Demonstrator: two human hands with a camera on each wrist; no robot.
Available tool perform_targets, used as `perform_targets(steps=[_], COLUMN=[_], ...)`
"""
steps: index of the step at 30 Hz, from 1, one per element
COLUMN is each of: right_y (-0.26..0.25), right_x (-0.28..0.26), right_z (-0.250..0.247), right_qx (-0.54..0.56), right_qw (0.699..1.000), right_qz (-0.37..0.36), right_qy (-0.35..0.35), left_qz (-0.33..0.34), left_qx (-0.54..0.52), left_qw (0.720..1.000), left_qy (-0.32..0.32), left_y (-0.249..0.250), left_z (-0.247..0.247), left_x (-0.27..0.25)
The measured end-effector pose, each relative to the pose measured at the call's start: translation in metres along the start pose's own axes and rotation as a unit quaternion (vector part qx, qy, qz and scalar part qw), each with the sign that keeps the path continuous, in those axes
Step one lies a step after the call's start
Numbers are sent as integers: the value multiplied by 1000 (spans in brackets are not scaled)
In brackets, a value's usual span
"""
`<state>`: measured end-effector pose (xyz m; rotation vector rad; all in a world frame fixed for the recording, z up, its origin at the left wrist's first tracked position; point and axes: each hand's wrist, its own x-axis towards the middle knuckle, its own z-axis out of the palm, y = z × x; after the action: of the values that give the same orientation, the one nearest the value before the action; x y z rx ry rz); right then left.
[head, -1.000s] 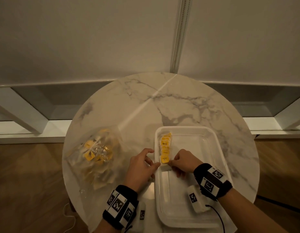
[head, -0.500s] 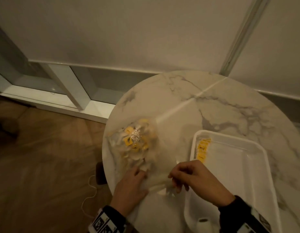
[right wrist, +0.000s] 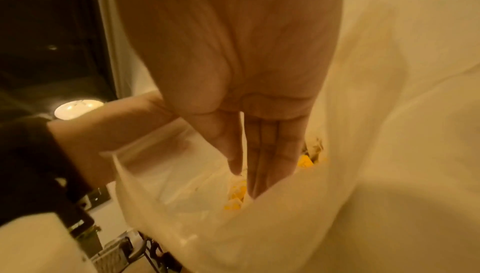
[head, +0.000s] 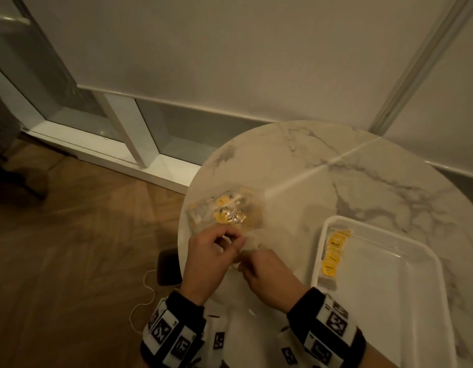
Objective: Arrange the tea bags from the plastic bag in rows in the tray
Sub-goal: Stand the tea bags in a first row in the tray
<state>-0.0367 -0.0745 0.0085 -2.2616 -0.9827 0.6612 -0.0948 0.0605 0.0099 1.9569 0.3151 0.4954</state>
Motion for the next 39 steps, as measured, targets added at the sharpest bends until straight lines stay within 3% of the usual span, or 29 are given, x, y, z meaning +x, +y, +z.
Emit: perform_targets(steps=[3,7,9,17,25,29,36,39], right_y=[-10,-15,-13,4,15,16,14,14], right_x=[18,28,31,67,70,60,41,43], right_z=[-8,-7,1,30,15,1,-23,-21], right_qx=[-50,-175,-215,-287,-209,-149,120,103], right_qw=[998,980,969,952,977,987,985,986], right_qz=[15,68,90,107,36,62,114,110], right_qy=[21,-63,-77,-25,7,5,44,74], left_qz=[-36,-74,-65,-30,-52,-51,-46,-40], left_qx=[-62,-122,-119,-111,-123,-112,-90,-88], left_qw=[997,989,991,993,991,992,995,995], left_qy=[-29,-23,-6,-7,9,15,-6,-11], left_y=[1,-1,-1,14,6,2,-2,0], left_z=[-2,-7,-9,-1,5,8,13,16], left_x=[12,23,27,33,35,38,44,46])
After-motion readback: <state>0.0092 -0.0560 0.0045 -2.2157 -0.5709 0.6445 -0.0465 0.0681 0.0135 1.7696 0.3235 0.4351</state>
